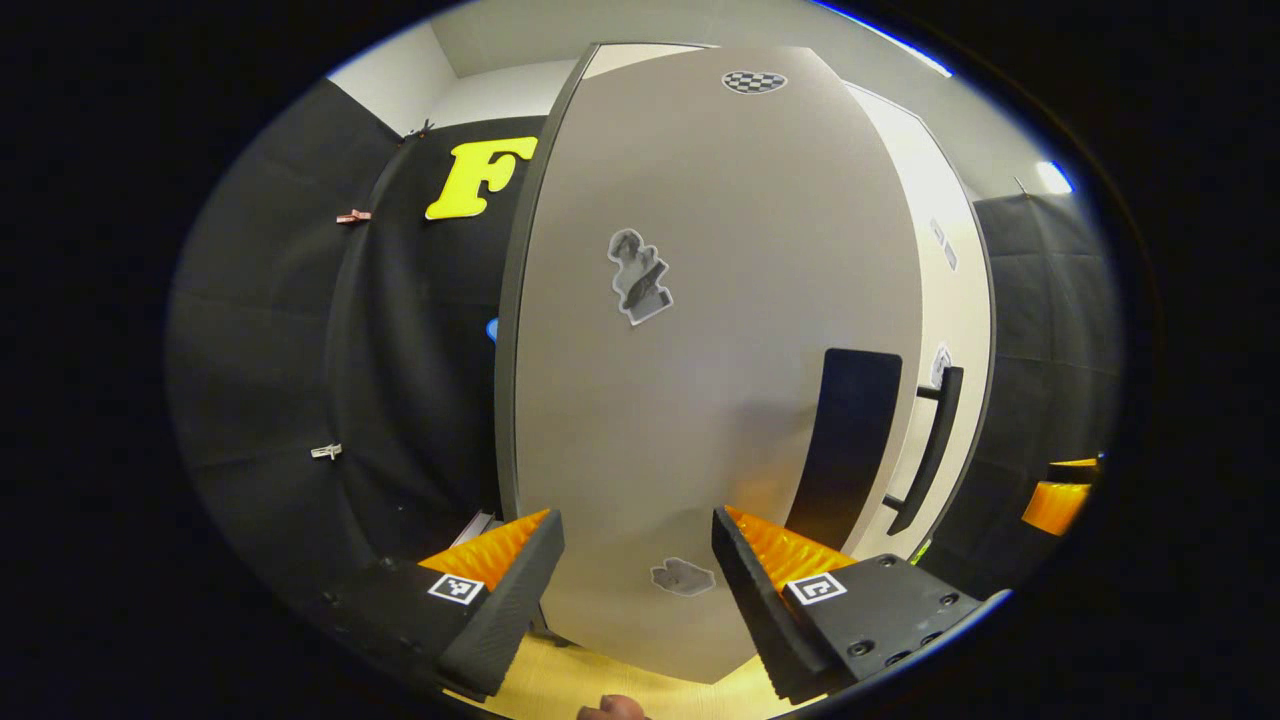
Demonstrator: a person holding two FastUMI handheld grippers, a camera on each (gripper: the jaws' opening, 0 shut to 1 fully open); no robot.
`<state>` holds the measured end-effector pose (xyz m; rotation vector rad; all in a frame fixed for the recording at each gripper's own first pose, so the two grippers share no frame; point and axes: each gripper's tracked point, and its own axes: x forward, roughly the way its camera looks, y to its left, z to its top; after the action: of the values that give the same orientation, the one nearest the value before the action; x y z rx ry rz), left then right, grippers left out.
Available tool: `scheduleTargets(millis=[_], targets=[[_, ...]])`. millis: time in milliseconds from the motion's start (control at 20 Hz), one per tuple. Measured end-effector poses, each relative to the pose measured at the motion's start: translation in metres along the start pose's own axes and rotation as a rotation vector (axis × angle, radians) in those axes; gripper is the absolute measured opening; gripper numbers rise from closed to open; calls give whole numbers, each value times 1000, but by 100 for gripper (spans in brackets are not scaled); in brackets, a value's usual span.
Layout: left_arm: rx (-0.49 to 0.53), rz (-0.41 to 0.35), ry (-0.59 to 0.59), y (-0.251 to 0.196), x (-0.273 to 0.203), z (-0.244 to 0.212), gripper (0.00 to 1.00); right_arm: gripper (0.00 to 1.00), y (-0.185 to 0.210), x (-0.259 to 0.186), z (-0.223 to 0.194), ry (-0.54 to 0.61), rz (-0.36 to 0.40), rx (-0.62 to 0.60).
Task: Grab one shoe with the right hand and put it into the shoe cabinet, grab the other shoe with the left hand and put it into the shoe cabinet; then close the right door with the right hand and the left door with the left hand.
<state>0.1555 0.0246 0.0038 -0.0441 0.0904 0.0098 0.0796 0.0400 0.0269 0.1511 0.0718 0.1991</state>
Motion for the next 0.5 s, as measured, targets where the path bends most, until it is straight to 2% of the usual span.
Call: scheduleTargets(millis=[150, 200, 300, 500], targets=[[5, 4, -5, 0, 8, 0, 95, 98, -1, 0, 0, -5, -7, 0], [8, 6, -10, 0, 8, 0, 91, 98, -1, 0, 1, -7, -11, -1], [21, 17, -26, 5, 6, 3, 94, 98, -2, -1, 1, -9, -16, 3], [22, 14, -33, 8, -12, 8, 92, 98, -2, -3, 4, -19, -22, 5]])
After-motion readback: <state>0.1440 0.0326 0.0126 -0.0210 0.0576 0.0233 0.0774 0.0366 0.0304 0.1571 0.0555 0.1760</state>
